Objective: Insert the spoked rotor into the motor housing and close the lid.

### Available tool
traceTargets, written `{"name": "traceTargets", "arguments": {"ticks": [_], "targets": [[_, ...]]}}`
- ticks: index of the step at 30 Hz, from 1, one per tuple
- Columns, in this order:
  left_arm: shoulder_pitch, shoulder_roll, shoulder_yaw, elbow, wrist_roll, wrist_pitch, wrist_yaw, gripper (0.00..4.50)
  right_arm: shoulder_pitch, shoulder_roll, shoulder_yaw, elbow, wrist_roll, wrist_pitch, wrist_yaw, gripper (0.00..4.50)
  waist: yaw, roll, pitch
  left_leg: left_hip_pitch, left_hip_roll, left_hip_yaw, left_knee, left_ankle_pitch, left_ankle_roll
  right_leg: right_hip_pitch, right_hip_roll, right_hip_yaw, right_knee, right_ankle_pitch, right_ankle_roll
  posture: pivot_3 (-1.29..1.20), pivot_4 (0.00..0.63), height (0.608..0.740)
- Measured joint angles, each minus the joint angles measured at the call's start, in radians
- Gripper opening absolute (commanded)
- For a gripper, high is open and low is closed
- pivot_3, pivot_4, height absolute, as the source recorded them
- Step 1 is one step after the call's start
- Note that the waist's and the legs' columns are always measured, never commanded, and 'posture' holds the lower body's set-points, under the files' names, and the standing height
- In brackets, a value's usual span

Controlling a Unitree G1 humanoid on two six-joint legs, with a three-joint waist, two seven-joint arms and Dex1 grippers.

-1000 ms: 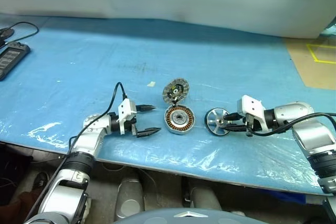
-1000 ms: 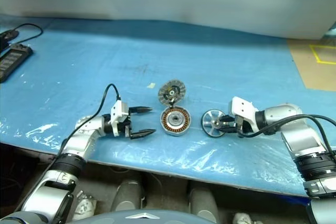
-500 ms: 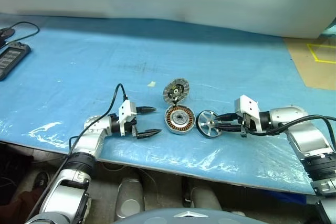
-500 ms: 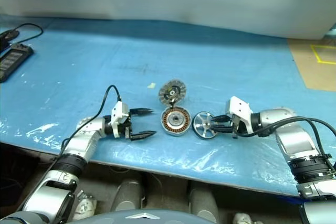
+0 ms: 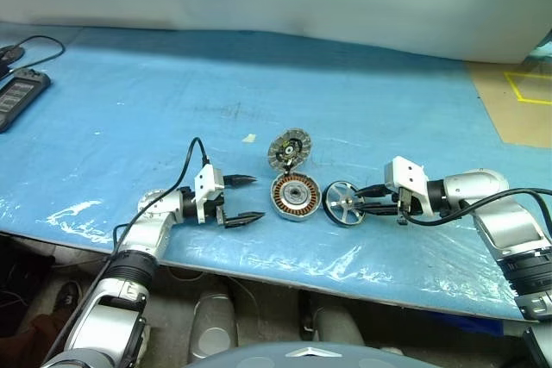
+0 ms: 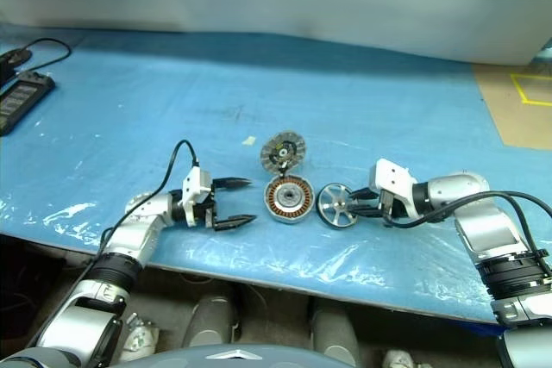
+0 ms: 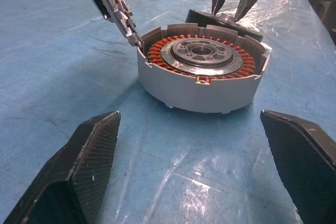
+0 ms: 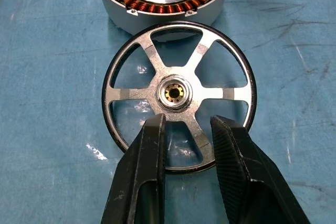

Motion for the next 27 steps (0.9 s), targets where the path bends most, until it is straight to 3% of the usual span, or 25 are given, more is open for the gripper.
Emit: {"name": "traceTargets", "arguments": {"ticks": [27], "targets": [[0.0, -0.003, 0.0, 0.056, 0.004, -0.054, -0.004, 4.5, 0.063, -0.023, 0.01, -0.204, -0.07, 0.06, -0.088, 1.37, -0.001, 0.0, 0.0, 0.0, 0.0, 0.0, -0.002, 0.0, 0.0, -0.001, 0.0, 0.0, -0.001, 0.0, 0.001, 0.0, 0.15, 0.74]]}}
